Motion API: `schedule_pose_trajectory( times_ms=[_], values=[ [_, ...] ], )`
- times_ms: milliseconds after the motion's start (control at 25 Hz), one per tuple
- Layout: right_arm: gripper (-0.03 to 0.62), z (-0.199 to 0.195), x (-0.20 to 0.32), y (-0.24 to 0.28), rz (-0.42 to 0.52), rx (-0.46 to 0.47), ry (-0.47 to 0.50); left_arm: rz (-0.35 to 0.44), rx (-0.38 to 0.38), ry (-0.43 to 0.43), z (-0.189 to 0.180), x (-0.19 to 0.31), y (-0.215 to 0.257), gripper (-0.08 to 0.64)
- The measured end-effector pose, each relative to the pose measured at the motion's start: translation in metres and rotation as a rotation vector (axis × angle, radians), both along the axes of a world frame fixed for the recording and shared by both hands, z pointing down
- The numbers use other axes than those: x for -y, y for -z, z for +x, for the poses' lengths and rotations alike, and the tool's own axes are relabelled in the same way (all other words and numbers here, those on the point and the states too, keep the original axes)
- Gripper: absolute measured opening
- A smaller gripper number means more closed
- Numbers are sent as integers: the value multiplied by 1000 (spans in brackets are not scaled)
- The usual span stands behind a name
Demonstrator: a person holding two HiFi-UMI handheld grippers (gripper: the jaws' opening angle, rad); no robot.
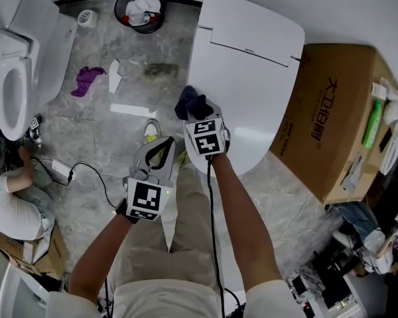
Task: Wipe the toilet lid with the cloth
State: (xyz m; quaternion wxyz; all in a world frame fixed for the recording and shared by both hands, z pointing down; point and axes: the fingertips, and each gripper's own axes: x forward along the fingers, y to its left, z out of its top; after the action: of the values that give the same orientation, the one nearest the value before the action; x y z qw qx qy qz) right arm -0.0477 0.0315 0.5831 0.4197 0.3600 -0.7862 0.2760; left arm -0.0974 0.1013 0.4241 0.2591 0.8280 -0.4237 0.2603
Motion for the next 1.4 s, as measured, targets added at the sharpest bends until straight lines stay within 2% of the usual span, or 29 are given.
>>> schedule_pose_trajectory(
  times_ms=[240,680,1400],
  values=[
    [132,2,0,0,-15,-6,39,12,2,-14,6,1,3,0],
    [134,25,-7,0,-5,-32,53,24,3,-53,20,4,6,0],
    [135,85,-6,-2,-10,-56,-6,18,4,-103,51,3,4,0]
  ],
)
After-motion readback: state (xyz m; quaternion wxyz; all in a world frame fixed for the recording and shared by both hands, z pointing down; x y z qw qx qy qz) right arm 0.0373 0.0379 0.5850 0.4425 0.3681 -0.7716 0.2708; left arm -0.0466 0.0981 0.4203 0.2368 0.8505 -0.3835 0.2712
